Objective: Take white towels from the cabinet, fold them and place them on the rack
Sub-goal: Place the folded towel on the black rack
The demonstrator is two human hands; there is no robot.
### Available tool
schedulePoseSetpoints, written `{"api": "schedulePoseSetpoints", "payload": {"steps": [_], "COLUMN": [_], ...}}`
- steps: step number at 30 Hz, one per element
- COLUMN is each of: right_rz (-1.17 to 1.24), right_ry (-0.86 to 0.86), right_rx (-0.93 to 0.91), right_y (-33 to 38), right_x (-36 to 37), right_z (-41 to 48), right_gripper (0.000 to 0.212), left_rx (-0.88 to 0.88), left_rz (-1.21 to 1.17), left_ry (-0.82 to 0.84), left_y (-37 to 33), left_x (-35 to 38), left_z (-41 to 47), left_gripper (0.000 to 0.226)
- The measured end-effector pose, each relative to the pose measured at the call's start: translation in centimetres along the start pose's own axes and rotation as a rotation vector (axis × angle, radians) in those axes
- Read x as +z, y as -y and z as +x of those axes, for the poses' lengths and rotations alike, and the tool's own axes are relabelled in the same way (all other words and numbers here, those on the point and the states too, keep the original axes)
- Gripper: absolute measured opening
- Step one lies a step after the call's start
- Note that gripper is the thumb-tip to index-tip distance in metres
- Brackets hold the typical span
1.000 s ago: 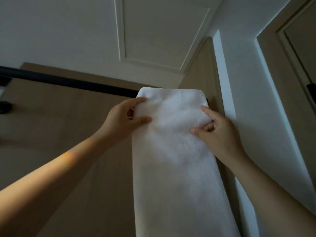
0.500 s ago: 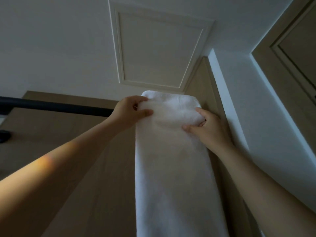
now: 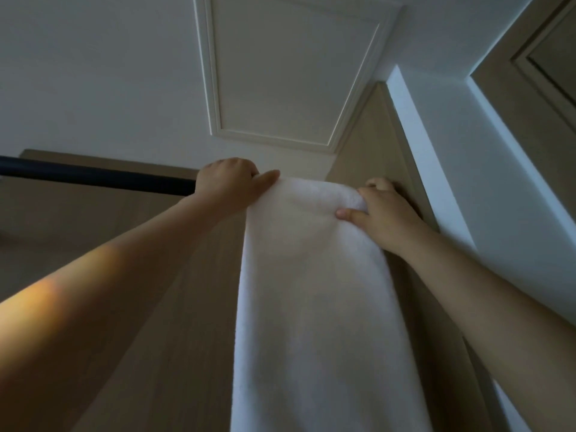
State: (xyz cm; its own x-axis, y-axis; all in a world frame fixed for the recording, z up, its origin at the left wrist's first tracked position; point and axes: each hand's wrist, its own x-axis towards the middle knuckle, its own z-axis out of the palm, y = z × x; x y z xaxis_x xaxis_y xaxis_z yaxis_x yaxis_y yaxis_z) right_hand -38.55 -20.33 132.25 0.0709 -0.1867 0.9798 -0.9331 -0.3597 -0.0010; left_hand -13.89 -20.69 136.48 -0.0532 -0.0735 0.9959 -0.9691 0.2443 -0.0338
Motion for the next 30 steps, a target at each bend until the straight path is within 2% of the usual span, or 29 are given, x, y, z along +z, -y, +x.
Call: {"api": "schedulePoseSetpoints", "payload": {"steps": [4,9,11,14,15,17,19,20,23,25,27,30], "right_rz": [-0.062,-0.1,-0.109,-0.124,-0.126,-0.12,-0.114,-0.11,-0.108,-0.107,-0.108,0.087], "right_ry": [0.07,0.141,0.148,0.152,0.151,0.146,0.14,0.142,0.157,0.105,-0.058,-0.274], "right_rx": [-0.019,0.007,0.013,0.014,0.018,0.025,0.025,0.03,0.051,0.078,0.086,0.064], "right_y": [0.2,0.5,0.6,0.7,0.6,0.6,0.8,0.9,1.1,1.5,1.8,1.7], "right_x": [-0.6,-1.0,-1.0,-1.2,-1.1,-1.1,-1.1,-1.2,-1.2,-1.5,-2.1,-2.7], "right_z": [0.1,0.6,0.6,0.6,0.6,0.7,0.6,0.5,0.1,-0.8,-3.0,-8.0], "right_gripper": [0.056,0.057,0.057,0.057,0.056,0.056,0.057,0.057,0.058,0.062,0.065,0.059], "left_rx": [0.018,0.033,0.048,0.041,0.01,-0.111,-0.247,-0.304,-0.373,-0.391,-0.399,-0.379], "left_rz": [0.065,0.04,-0.089,-0.324,-0.358,-0.44,-0.695,-0.834,-0.968,-0.963,-0.959,-0.956], "left_ry": [0.007,0.018,-0.061,-0.312,-0.327,-0.173,0.072,0.131,0.094,0.042,0.016,-0.006], "left_y": [-0.2,-0.3,-0.4,-0.8,-0.8,-0.9,-1.2,-1.4,-2.3,-2.8,-3.0,-3.2], "left_x": [-0.1,-0.5,-0.5,-0.4,-0.2,0.3,0.8,1.0,1.4,1.4,1.4,1.1], "left_z": [-0.6,-2.3,-4.0,-8.1,-9.2,-10.4,-10.7,-10.7,-10.7,-10.7,-10.7,-11.0], "left_gripper": [0.059,0.062,0.066,0.068,0.067,0.067,0.065,0.064,0.048,0.046,0.047,0.05]}}
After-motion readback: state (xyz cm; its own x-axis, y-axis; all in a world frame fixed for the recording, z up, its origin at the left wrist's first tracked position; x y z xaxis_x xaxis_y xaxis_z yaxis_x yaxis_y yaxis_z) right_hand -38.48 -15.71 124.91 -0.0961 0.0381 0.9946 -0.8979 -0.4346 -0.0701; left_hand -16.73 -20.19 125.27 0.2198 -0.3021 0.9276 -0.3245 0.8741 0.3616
